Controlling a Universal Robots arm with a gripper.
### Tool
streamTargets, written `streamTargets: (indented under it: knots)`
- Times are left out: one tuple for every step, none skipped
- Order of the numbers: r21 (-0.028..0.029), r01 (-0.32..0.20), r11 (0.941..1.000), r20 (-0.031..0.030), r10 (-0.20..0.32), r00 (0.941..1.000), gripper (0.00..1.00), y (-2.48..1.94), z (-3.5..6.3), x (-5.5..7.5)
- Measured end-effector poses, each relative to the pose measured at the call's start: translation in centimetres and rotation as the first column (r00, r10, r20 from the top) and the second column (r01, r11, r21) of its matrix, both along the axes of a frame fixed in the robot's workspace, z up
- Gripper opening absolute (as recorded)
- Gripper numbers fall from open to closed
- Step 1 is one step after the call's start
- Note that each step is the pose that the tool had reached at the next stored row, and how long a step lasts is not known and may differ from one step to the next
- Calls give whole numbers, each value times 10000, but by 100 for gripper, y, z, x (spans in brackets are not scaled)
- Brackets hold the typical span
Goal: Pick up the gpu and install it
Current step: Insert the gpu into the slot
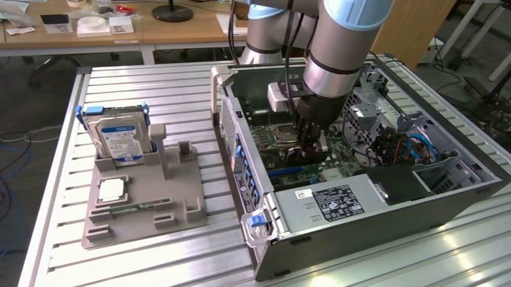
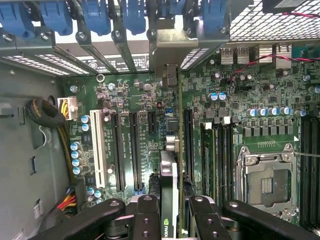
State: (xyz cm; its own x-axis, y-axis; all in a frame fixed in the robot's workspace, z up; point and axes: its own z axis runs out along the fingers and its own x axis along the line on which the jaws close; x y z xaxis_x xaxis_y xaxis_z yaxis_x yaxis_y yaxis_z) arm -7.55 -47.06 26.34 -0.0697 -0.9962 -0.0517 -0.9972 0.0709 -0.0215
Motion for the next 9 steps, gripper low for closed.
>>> streamTargets:
  knots:
    - [1, 1, 10000, 0, -1, 10000, 27, 0, -1, -2]
    - [2, 3, 10000, 1, -3, 10000, 27, 1, -2, -6]
    - [2, 2, 10000, 1, -2, 10000, 27, 1, -2, -9]
    - [3, 0, 10000, 1, 0, 10000, 27, 2, -3, -13]
    - [3, 0, 10000, 2, 0, 10000, 27, 2, -3, -18]
    - [3, 1, 10000, 1, -1, 10000, 27, 2, -3, -21]
    - [2, -1, 10000, 1, 1, 10000, 27, 2, -3, -21]
    - [1, -2, 10000, 1, 2, 10000, 27, 2, -3, -22]
    - [1, -1, 10000, 1, 1, 10000, 27, 2, -3, -24]
